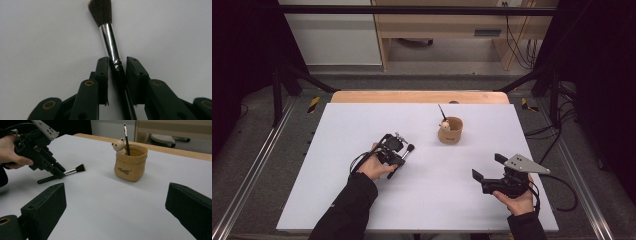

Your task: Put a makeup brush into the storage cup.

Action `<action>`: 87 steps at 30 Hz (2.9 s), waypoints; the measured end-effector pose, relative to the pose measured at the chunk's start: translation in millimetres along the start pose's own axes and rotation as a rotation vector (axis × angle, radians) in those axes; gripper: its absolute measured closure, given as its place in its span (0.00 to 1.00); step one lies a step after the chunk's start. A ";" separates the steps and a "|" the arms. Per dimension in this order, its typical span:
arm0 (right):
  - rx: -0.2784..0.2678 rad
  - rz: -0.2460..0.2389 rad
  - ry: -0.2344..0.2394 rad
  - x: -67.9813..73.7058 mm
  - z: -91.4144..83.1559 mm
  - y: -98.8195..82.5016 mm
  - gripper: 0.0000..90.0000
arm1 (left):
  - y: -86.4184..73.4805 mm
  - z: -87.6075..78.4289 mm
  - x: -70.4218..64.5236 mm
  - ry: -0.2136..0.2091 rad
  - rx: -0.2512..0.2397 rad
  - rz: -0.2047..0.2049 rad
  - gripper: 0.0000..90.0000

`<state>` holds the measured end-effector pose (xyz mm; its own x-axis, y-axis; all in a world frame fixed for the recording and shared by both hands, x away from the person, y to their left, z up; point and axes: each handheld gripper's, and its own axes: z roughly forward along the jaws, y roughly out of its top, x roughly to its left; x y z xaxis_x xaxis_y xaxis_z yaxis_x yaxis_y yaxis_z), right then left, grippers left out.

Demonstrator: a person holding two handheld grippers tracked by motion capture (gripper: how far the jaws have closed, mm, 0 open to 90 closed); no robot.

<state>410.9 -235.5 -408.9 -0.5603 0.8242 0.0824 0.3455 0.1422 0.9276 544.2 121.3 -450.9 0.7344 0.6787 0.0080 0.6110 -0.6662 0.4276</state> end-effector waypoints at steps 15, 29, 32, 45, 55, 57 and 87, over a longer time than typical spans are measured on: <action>0.000 0.002 0.002 0.2 0.1 0.1 0.05 | 1.6 -0.8 0.5 -0.004 0.017 0.040 0.81; -0.001 0.002 0.000 -0.4 -0.3 0.3 0.05 | 15.9 -1.0 -1.1 -0.006 0.104 0.095 0.73; -0.001 0.000 0.003 -0.3 -0.3 0.2 0.05 | 15.5 1.3 -0.3 -0.016 0.120 0.097 0.75; -0.001 0.000 0.003 -0.6 -0.9 0.8 0.05 | 15.5 1.9 -1.5 -0.031 0.124 0.087 0.84; -0.004 0.003 0.002 -1.2 -1.3 1.1 0.05 | 15.6 1.8 -1.8 -0.036 0.123 0.103 0.86; -0.004 0.005 0.001 -1.2 -1.3 1.1 0.05 | 15.6 1.8 -2.3 -0.034 0.122 0.111 0.86; -0.011 0.012 0.007 -0.5 -2.4 2.4 0.05 | 11.0 -38.9 -11.7 -0.027 -0.011 0.177 0.88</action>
<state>410.2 -236.9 -405.8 -0.5612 0.8221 0.0958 0.3441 0.1265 0.9304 530.9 118.1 -411.1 0.8382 0.5421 0.0599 0.4679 -0.7712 0.4316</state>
